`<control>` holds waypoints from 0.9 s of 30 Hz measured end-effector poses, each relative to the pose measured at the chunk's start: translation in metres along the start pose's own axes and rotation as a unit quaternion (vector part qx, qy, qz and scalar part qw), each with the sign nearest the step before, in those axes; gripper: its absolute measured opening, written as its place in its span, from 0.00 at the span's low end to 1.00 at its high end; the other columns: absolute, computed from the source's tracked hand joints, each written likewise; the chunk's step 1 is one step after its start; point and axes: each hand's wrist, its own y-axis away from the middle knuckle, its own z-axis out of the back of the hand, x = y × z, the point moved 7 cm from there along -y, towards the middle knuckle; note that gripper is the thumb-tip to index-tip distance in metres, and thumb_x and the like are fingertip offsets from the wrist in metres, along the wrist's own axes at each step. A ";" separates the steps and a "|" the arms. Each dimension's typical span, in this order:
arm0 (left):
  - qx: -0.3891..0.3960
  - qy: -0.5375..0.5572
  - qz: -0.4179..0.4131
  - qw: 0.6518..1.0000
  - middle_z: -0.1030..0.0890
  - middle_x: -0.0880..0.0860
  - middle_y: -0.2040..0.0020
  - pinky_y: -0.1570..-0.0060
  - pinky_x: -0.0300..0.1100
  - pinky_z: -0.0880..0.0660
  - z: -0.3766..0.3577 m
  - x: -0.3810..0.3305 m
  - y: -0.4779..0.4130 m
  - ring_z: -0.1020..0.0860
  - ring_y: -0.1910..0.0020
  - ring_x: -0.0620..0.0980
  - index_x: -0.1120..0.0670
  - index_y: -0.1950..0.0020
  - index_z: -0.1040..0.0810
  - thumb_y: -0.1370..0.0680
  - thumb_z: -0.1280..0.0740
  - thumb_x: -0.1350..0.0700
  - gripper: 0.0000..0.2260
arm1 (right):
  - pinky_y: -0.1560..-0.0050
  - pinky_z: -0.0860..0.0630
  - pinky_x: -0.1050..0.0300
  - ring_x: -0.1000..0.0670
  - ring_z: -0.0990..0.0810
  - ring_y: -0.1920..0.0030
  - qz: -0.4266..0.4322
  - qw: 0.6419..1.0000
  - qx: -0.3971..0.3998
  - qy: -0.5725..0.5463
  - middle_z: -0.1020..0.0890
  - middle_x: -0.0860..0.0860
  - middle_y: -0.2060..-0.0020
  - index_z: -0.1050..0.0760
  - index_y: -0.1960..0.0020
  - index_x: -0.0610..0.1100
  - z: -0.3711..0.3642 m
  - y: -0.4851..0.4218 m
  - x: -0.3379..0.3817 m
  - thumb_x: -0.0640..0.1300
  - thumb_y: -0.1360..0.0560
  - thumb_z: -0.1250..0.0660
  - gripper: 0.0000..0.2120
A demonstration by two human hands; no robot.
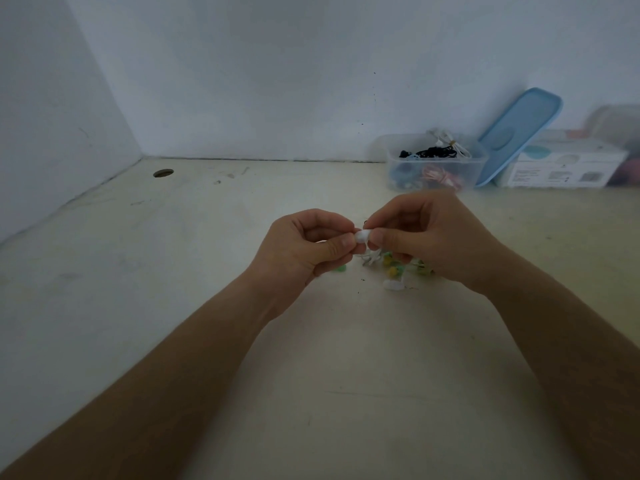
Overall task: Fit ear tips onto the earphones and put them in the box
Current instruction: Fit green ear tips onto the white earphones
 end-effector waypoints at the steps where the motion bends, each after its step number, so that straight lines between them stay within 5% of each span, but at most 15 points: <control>1: 0.002 0.006 0.001 1.000 0.14 0.58 0.59 0.60 0.38 0.19 -0.001 -0.001 0.000 0.15 0.59 0.51 0.59 0.56 0.19 0.35 0.27 0.62 0.09 | 0.66 0.22 0.61 0.51 0.21 0.69 -0.002 1.000 0.001 -0.003 0.15 0.46 0.65 0.17 0.52 0.41 0.000 0.000 0.000 0.38 0.27 0.26 0.04; 19: 0.044 -0.022 -0.043 0.998 0.14 0.57 0.52 0.55 0.39 0.20 -0.009 -0.012 0.004 0.15 0.53 0.54 0.56 0.50 0.17 0.31 0.28 0.59 0.10 | 0.70 0.25 0.62 0.52 0.20 0.69 -0.014 0.998 -0.026 -0.055 0.14 0.47 0.64 0.19 0.53 0.42 0.004 0.001 0.001 0.37 0.26 0.27 0.03; 23: 0.018 -0.168 -0.071 0.983 0.14 0.54 0.53 0.58 0.42 0.18 -0.007 -0.012 0.002 0.16 0.56 0.50 0.57 0.46 0.18 0.23 0.30 0.62 0.07 | 0.72 0.29 0.60 0.50 0.29 0.73 -0.022 0.991 -0.052 -0.121 0.17 0.48 0.66 0.18 0.51 0.44 0.010 0.000 -0.001 0.36 0.25 0.30 0.06; 27: -0.002 -0.414 -0.133 0.900 0.17 0.43 0.54 0.60 0.30 0.25 -0.015 -0.009 0.001 0.20 0.59 0.40 0.48 0.49 0.19 0.25 0.26 0.53 0.07 | 0.73 0.31 0.61 0.52 0.29 0.71 -0.038 0.977 -0.046 -0.205 0.20 0.50 0.64 0.15 0.51 0.47 0.014 -0.001 -0.002 0.43 0.30 0.26 0.08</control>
